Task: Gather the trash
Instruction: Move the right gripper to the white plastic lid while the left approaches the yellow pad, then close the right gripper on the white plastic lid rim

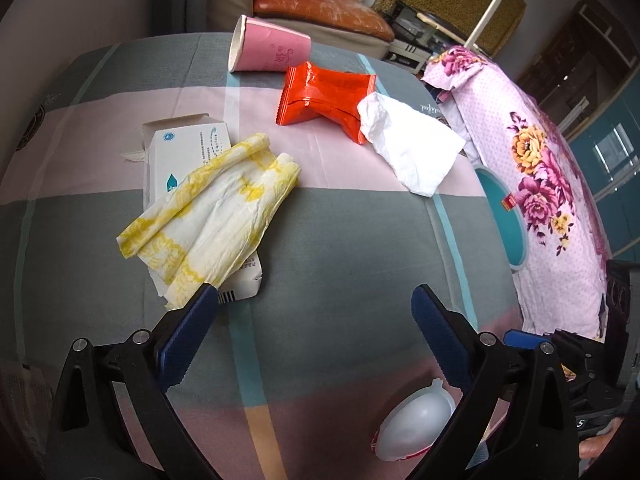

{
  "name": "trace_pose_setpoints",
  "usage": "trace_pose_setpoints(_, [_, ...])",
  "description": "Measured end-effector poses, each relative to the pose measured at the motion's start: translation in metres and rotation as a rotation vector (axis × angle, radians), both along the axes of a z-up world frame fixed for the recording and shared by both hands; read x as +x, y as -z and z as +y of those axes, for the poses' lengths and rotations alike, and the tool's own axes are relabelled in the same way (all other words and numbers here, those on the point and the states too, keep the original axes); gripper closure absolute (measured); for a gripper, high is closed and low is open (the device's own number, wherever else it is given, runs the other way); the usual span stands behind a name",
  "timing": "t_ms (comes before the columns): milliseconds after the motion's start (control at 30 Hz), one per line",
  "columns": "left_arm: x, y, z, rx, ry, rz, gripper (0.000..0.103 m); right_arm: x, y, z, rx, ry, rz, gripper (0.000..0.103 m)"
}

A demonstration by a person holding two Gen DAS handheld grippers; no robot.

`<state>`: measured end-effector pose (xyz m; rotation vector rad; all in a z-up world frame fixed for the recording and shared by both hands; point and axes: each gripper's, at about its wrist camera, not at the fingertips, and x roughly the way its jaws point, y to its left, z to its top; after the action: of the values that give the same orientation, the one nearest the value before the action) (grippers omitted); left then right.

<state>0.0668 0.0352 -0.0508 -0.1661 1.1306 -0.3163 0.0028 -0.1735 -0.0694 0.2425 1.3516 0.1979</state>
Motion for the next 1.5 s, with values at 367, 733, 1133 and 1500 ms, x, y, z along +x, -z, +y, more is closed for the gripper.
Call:
trace_pose_setpoints(367, [-0.022, 0.002, 0.034, 0.004, -0.033, -0.026, 0.005, -0.025, 0.005, 0.026, 0.006, -0.001, 0.015, 0.02])
trace_pose_setpoints(733, [-0.032, 0.011, 0.051, 0.011, -0.06, -0.01, 0.004, -0.033, 0.012, 0.04, 0.049, -0.009, 0.006, 0.046])
trace_pose_setpoints(1133, [-0.035, 0.011, 0.056, 0.03, -0.061, -0.003, 0.004, -0.026, 0.018, 0.076, -0.062, -0.115, -0.078, 0.096])
trace_pose_setpoints(1500, [-0.008, -0.015, 0.06, 0.134, -0.059, -0.086, 0.004, 0.01, -0.006, 0.045, -0.058, -0.034, -0.181, 0.097])
